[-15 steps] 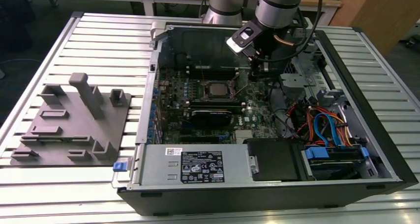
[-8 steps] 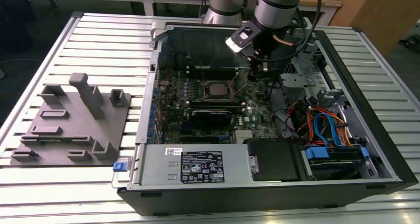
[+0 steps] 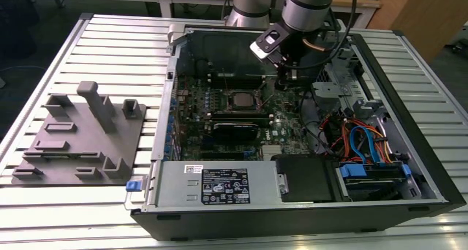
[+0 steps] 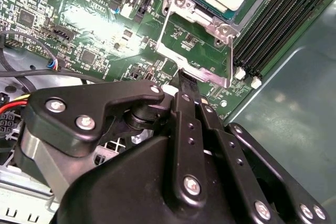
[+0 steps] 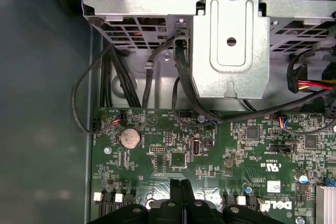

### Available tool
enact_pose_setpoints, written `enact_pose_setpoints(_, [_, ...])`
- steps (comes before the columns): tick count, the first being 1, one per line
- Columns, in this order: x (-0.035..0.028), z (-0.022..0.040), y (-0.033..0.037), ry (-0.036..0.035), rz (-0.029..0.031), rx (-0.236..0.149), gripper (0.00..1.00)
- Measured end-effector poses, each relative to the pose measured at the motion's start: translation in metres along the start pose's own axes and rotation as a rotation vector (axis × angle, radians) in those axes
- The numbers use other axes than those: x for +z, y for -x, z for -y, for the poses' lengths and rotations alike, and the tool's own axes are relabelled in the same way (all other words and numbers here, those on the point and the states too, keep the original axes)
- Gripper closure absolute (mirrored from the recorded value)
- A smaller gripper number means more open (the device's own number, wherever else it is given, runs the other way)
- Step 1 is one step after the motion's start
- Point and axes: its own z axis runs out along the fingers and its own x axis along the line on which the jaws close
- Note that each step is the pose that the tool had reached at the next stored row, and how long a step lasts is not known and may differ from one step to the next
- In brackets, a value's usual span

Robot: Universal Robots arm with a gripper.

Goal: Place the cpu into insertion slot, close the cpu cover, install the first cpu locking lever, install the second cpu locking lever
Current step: 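Close the cpu cover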

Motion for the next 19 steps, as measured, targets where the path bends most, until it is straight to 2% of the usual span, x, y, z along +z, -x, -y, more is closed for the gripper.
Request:
enact_pose_setpoints(4, [0.0, 0.0012, 0.0, 0.0, 0.0, 0.0, 0.89])
enact_pose_setpoints(6, [-0.0001, 0.0046, 0.0, 0.0, 0.0001, 0.0, 0.89])
enact_pose_setpoints(19, [0.0, 0.0064, 0.0, 0.0, 0.0, 0.0, 0.89])
